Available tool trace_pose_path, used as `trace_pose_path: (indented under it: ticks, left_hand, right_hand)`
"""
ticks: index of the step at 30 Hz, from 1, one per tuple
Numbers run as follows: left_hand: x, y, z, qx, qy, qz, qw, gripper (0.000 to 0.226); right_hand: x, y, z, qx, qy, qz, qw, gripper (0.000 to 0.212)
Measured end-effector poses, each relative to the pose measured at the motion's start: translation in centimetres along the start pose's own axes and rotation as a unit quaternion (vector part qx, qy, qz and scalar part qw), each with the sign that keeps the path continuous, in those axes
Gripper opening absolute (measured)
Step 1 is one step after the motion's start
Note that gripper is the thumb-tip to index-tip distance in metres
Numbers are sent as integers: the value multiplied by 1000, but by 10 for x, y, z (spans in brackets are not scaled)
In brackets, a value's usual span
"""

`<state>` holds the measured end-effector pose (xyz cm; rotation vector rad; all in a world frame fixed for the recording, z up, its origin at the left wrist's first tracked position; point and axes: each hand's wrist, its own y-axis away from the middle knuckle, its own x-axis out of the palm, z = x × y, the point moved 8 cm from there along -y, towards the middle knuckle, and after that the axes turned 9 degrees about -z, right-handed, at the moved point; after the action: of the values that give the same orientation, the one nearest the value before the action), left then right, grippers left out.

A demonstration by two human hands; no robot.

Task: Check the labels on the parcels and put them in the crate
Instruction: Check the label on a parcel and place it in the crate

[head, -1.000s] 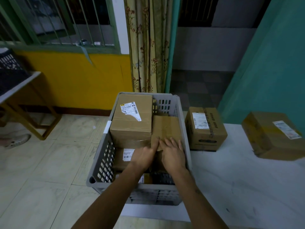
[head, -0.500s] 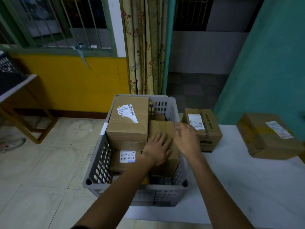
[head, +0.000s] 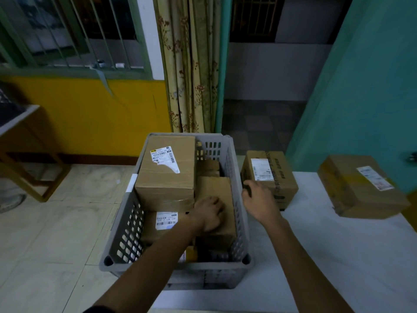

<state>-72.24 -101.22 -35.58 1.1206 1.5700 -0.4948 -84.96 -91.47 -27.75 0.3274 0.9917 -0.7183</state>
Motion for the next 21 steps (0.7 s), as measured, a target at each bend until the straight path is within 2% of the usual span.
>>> trace_pose_path:
  ticks: [2,4,9,14,21]
  left_hand:
    - [-26,0,-3,-26,49,-29,998,45]
    - [-53,-1,-4,-31,53,-73,995,42]
    - [-118,0,-20,-3,-7,-177,984,62]
    - [-158,-9,-40,-20,-51,-201,978,75]
    - [-201,-9,-123,-7,-85,-213,973,80]
  right_hand:
    - [-2,-1,3,-6,3,0,1000,43]
    - [-6,-4,8,-8,10,-1,1000,45]
    - [-20,-6,18,-16,42,7,999,51]
    - [-48,-16,18,-21,56,-3,998,56]
    - [-124,-31,-7,-19,94,-48,994,69]
